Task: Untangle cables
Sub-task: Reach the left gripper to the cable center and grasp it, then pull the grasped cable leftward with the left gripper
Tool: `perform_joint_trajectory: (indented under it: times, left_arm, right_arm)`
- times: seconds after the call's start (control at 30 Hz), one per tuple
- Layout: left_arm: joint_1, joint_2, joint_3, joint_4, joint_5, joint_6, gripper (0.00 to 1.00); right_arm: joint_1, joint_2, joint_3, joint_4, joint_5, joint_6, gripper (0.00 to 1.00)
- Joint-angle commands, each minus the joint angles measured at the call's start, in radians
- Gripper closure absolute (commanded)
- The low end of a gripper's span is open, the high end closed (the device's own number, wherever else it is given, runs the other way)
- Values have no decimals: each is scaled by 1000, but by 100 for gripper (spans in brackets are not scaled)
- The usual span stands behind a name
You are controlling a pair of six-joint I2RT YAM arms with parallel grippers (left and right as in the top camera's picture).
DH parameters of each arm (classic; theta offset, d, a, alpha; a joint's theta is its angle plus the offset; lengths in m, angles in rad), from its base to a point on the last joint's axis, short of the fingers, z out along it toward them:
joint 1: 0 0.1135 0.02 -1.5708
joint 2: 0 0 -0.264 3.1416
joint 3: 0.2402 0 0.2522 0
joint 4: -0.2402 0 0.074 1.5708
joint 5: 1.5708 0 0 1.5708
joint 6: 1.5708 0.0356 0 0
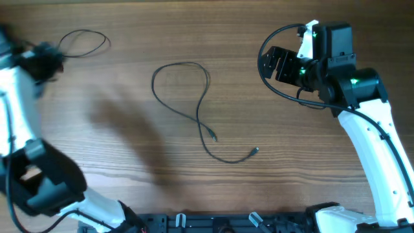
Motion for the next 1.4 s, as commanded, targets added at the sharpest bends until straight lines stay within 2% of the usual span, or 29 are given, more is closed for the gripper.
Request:
perform_joint_trajectory:
  times: [0.0,0.1,0.2,0.3,0.37,0.53,0.63,0.77,0.8,0.9,1.03,1.07,1.13,1.17,1.27,1.37]
  left_arm:
    - [-227,10,5,-10,113,-16,0]
    - [-400,13,-8,-58,70,-29,0]
    - [-555,17,-26,-162,-63,-235,0]
    - [-702,29,-51,-182,-68,-328,1]
    - [-785,48,-63,-183,-94,-405,5]
    - [-916,155,-95,-184,-112,-537,14]
    - [-957,203,-108,-193,-109,-541,26]
    - [-989,238,-116,-219,-109,-562,31]
    - [-995,238,-132,-216,-109,-573,35]
    - [-1000,238,-195,-193,-105,-621,37]
    - [-1009,238,-324,0,22,-623,49]
    - [-1011,238,-349,46,42,-624,55]
    - [-1019,238,-387,97,40,-651,85]
    - [-1020,238,-389,84,5,-663,96]
    - [-982,220,-373,-44,-206,-663,96]
    - [-864,166,-313,-217,-370,-660,96]
  right_arm:
    - [-6,8,-2,-13,77,3,0]
    - [-51,8,-2,-28,73,21,0]
    - [-125,8,-2,-56,70,55,0]
    - [-197,8,-2,-87,70,54,0]
    - [-222,8,-2,-118,71,51,0]
    - [-230,8,-2,-151,79,-1,0]
    - [-230,8,-2,-157,79,-2,0]
    - [-231,8,-2,-165,106,-2,0]
    - [-230,8,-2,-171,121,-2,0]
    - [-230,8,-2,-180,135,-3,0]
    - [-230,8,-2,-178,135,-4,0]
    - [-230,8,-2,-179,135,-4,0]
    - [-230,8,-2,-180,135,-4,0]
    - [-230,8,-2,-181,135,-5,0]
    - [-230,8,-2,-188,135,-5,0]
    - [-230,8,-2,-187,135,-3,0]
